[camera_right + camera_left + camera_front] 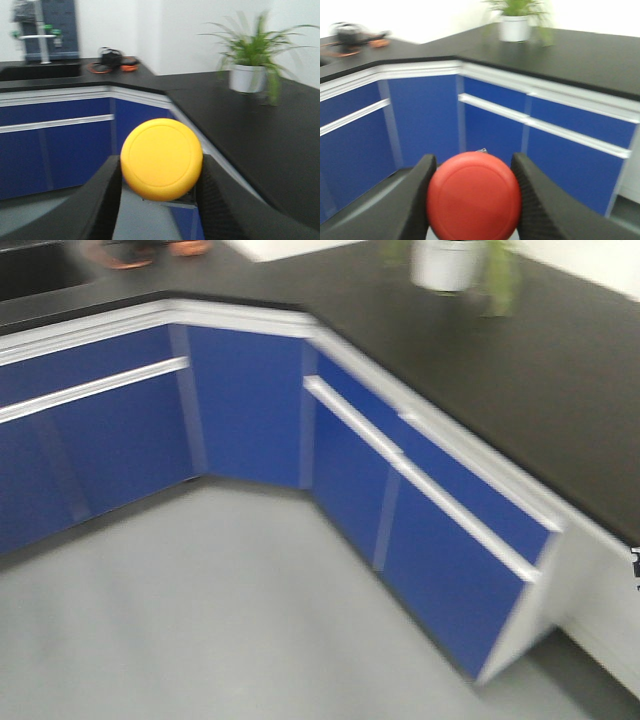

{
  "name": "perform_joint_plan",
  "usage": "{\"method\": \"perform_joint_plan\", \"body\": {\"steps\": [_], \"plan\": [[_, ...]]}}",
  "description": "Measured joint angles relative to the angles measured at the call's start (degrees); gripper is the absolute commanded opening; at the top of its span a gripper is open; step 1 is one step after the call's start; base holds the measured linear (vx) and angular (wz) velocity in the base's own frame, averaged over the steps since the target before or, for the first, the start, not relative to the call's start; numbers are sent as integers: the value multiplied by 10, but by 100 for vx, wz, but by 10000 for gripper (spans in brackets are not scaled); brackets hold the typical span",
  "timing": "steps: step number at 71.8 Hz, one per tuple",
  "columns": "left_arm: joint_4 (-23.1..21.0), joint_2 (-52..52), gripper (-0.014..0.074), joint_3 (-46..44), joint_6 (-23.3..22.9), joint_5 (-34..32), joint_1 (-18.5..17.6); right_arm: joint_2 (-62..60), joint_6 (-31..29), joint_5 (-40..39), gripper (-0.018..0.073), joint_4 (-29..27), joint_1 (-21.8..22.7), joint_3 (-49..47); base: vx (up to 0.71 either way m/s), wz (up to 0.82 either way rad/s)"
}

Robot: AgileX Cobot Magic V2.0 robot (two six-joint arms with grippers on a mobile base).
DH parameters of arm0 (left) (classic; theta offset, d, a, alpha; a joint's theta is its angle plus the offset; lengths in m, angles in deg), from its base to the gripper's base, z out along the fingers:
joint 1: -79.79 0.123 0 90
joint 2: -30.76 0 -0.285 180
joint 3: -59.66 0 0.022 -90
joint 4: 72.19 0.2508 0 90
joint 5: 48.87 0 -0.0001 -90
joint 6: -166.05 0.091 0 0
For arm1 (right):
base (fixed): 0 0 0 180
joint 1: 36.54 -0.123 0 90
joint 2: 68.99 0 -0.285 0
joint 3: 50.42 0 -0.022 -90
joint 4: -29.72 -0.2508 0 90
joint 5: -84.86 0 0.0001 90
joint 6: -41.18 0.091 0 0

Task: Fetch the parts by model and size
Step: 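Drive up to the counter with the red tray and stop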

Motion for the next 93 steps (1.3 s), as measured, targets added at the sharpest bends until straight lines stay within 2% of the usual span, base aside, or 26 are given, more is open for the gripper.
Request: {"method": "perform_joint_plan", "body": {"steps": [59,93], "plan": [[0,0,-6,0,0,0,0,0,0,0,-10,0,0,0,22,-86],[0,0,-6,0,0,0,0,0,0,0,-10,0,0,0,14,-43]]}}
